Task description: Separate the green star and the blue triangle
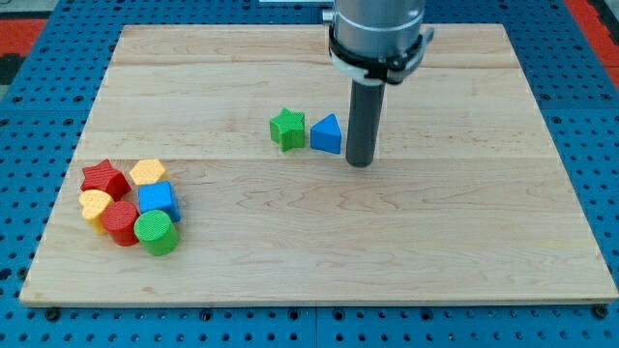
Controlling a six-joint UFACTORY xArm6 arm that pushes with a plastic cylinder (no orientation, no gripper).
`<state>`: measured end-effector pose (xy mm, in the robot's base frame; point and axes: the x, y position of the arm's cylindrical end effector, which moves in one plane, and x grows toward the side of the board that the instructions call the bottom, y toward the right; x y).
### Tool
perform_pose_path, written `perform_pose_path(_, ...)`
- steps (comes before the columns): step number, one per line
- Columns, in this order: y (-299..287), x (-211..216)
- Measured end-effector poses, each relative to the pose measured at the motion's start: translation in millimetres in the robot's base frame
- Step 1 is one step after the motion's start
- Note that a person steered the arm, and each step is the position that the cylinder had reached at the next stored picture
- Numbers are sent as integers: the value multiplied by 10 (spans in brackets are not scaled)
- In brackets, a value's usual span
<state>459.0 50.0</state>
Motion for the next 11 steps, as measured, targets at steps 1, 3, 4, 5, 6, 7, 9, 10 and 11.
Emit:
perform_pose_path(1, -636, 31)
perform_pose_path(3, -743, -501)
perform_pose_path(4, -735, -645)
perform_pose_path(5, -364, -598)
perform_pose_path(6, -287, -359)
perform_pose_path(7, -791, -316)
perform_pose_path(9, -1069, -596)
perform_pose_path(10, -630, -733)
perform_pose_path(11, -812, -214)
